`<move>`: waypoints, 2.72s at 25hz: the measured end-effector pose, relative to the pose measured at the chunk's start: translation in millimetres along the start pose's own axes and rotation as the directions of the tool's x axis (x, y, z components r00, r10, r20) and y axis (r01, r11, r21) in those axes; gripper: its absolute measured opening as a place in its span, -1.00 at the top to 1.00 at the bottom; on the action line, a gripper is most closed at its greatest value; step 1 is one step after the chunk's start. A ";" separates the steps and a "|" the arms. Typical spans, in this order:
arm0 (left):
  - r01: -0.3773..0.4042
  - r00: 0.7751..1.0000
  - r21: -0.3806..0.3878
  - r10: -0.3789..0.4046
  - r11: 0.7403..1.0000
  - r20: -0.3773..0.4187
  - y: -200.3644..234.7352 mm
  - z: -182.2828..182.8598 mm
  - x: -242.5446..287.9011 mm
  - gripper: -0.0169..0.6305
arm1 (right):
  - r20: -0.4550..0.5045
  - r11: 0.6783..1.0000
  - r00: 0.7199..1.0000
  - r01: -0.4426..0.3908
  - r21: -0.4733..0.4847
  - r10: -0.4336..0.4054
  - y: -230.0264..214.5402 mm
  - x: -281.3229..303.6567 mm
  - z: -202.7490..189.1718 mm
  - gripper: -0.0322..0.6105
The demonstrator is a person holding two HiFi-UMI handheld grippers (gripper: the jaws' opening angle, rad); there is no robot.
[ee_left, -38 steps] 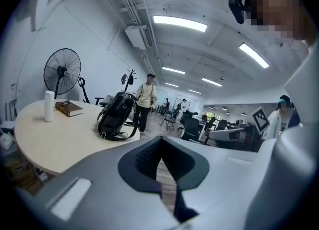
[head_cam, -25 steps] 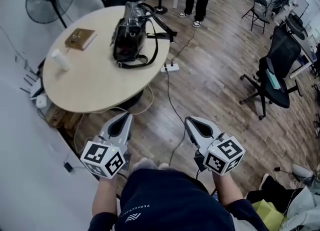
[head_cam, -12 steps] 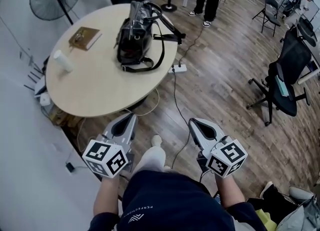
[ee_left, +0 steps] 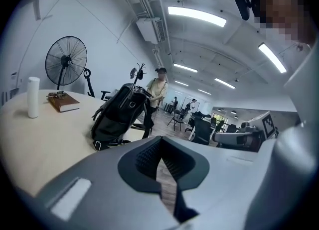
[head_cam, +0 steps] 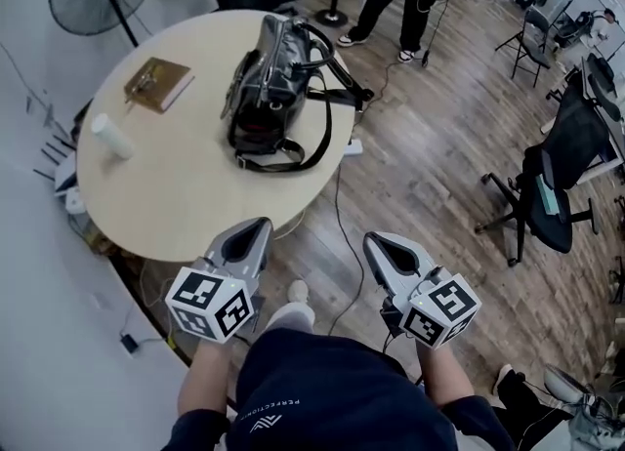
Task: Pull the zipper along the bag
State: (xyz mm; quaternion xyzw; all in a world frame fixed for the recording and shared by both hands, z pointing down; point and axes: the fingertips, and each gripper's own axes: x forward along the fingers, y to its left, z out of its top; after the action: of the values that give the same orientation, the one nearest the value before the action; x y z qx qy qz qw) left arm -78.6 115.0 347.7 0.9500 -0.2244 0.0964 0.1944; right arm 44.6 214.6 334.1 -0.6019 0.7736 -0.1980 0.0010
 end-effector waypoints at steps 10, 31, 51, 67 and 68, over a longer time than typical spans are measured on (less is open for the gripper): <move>0.000 1.000 0.023 0.000 1.000 0.019 48.9 32.5 40.9 0.71 | -0.023 1.000 1.000 -0.008 -0.020 0.008 -32.3 75.3 32.4 0.89; -0.115 0.982 -0.042 0.120 0.992 0.147 101.5 83.6 103.5 0.58 | -0.053 0.974 0.989 -0.148 -0.174 0.141 -101.2 181.8 99.5 0.89; -0.318 0.914 -0.105 0.334 0.942 0.231 120.1 111.0 141.4 0.54 | -0.151 0.887 0.913 -0.405 -0.224 0.379 -143.3 250.0 135.0 0.89; -0.338 0.899 -0.097 0.352 0.936 0.261 119.8 119.4 151.8 0.55 | -0.219 0.825 0.848 -0.524 -0.214 0.482 -139.9 272.1 126.8 0.89; -0.335 0.899 -0.097 0.349 0.937 0.264 119.4 119.8 152.8 0.57 | -0.223 0.821 0.844 -0.530 -0.213 0.488 -139.6 272.3 126.5 0.89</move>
State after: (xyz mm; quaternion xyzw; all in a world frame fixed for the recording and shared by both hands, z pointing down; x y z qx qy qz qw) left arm 12.0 -92.2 319.5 0.8949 -0.4148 -0.0102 0.1644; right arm 130.0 -105.3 324.9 -0.3497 0.9233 -0.1321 -0.0883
